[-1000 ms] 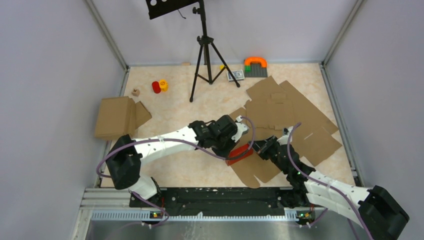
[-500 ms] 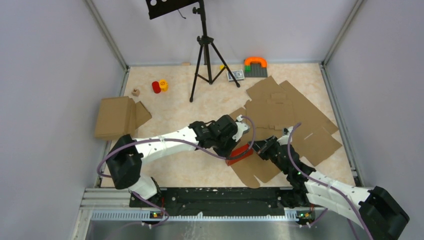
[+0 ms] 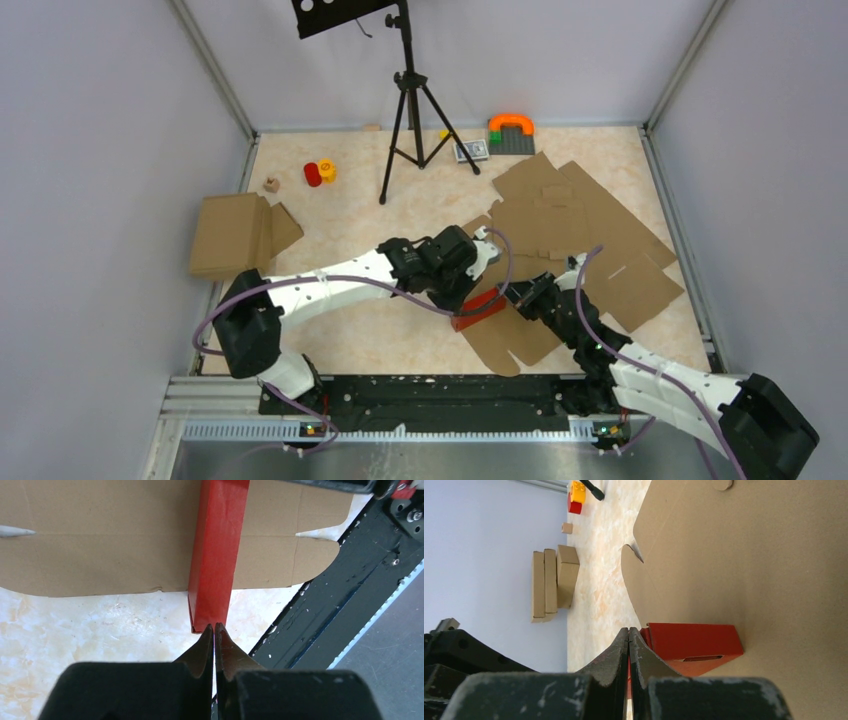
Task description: Fold the paper box
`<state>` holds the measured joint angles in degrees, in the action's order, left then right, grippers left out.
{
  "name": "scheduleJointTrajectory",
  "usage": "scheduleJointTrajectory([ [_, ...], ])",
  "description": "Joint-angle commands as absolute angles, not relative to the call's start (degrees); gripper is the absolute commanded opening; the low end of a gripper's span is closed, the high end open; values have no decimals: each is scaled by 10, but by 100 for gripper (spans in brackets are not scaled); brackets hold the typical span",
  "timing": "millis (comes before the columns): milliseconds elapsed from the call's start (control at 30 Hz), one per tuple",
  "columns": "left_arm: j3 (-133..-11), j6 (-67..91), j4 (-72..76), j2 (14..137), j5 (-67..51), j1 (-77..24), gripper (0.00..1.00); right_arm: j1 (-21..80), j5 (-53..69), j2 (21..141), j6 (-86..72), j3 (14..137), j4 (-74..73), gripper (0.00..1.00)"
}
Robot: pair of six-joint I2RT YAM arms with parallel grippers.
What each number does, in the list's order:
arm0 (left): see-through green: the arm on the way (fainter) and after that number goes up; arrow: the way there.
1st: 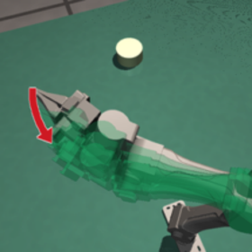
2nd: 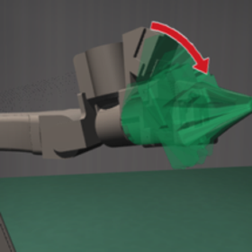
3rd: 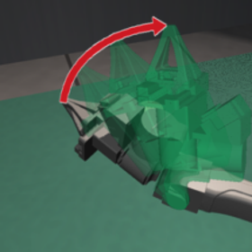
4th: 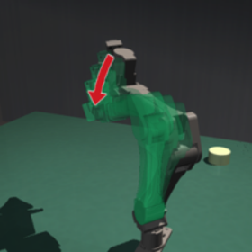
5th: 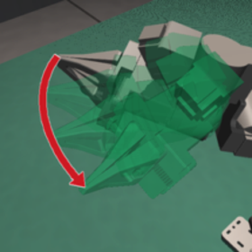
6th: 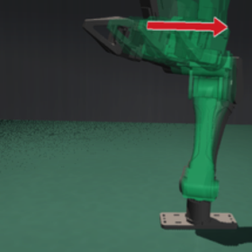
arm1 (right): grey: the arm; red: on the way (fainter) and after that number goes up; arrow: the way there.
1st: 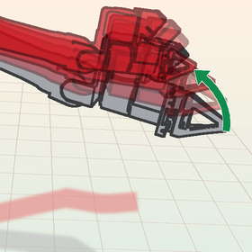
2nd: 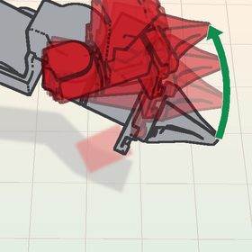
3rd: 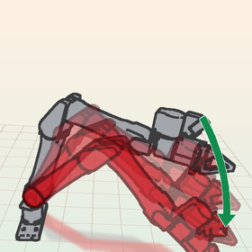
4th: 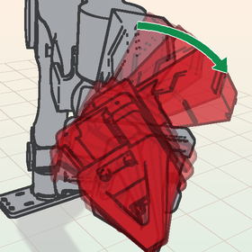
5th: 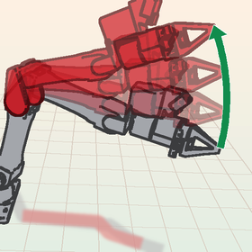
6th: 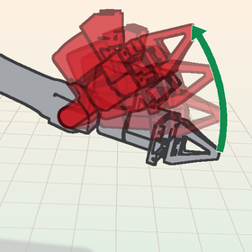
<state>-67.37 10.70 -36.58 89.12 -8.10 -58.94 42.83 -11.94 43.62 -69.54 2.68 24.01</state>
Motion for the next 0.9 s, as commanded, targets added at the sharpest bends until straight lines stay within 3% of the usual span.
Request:
scheduleJointTrajectory([
  [0,-700,99,-366,884,-85,-591,0,426,-116,449,-663,-10,114,0],
  [267,-642,111,-346,934,-77,-591,0,426,-115,449,-662,-9,113,0],
  [467,-686,103,-380,905,-67,-591,0,427,-116,450,-661,-9,114,0],
  [567,-716,93,-393,890,-55,-592,26,426,-117,451,-661,-9,116,0],
  [633,-730,86,-404,893,-43,-595,39,426,-118,450,-661,-9,116,0],
  [767,-742,73,-407,915,-31,-602,49,426,-118,450,-661,-6,113,0],
  [867,-743,61,-401,937,-24,-611,63,426,-117,449,-661,-5,111,0],
])
